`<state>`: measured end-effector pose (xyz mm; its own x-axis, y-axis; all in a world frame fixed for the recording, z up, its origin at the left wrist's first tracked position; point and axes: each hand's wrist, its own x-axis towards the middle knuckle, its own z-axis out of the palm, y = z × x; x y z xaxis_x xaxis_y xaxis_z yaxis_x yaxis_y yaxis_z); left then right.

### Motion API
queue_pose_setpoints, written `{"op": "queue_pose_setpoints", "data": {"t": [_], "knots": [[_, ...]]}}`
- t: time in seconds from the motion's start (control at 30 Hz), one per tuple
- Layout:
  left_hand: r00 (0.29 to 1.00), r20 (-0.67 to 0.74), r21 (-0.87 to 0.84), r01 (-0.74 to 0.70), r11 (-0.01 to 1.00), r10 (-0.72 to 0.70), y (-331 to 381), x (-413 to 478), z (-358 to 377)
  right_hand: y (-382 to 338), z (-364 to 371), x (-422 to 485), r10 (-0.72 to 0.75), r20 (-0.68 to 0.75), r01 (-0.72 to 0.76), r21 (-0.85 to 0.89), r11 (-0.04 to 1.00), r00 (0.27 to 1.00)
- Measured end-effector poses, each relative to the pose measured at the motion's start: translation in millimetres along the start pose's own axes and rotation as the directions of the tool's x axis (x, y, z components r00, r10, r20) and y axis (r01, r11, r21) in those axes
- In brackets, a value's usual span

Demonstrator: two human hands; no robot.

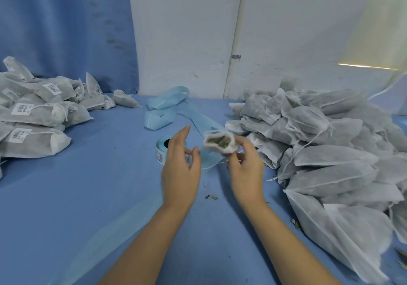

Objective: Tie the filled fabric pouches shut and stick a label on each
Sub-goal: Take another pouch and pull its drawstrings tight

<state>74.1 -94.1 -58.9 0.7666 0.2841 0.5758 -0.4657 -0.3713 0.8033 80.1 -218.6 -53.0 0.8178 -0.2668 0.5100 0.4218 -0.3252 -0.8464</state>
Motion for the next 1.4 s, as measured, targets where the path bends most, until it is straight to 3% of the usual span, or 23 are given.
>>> {"op": "queue_pose_setpoints", "data": {"t": [0.07,0.17,0.5,0.73,0.97,1.13,1.4], "knots": [[0.988,0.078,0.062,-0.140,0.988,0.135,2.6,-2.8,-1.9,6.0,2.2,-4.7,-0.037,0.073,0.047,-0.137,0.989,0.997],[0.959,0.137,0.171,-0.269,0.948,0.247,2.8,-4.7,-2.6,8.4,3.1,-6.2,-0.068,0.124,0.087,-0.156,0.984,0.990],[0.973,0.138,0.160,-0.205,0.966,0.183,-1.0,-4.5,-2.9,10.1,3.1,-11.7,-0.065,0.313,0.092,-0.073,0.993,0.948],[0.985,0.059,0.156,-0.167,0.974,0.160,0.8,-5.6,-4.3,3.8,0.5,-14.5,0.034,0.230,-0.039,0.020,0.999,0.973],[0.968,0.206,0.139,-0.174,0.975,0.144,2.0,-11.1,-0.4,8.6,1.6,-11.9,0.149,0.093,-0.144,-0.056,0.988,0.984],[0.971,0.225,0.122,-0.106,0.987,0.077,0.6,-10.6,-1.5,10.0,-2.3,-8.4,0.196,-0.038,-0.198,-0.058,0.978,0.980],[0.985,0.167,0.065,-0.051,0.997,0.039,-6.0,-7.7,-0.6,1.8,0.6,-14.8,0.159,0.096,-0.167,0.082,0.983,0.983]]}}
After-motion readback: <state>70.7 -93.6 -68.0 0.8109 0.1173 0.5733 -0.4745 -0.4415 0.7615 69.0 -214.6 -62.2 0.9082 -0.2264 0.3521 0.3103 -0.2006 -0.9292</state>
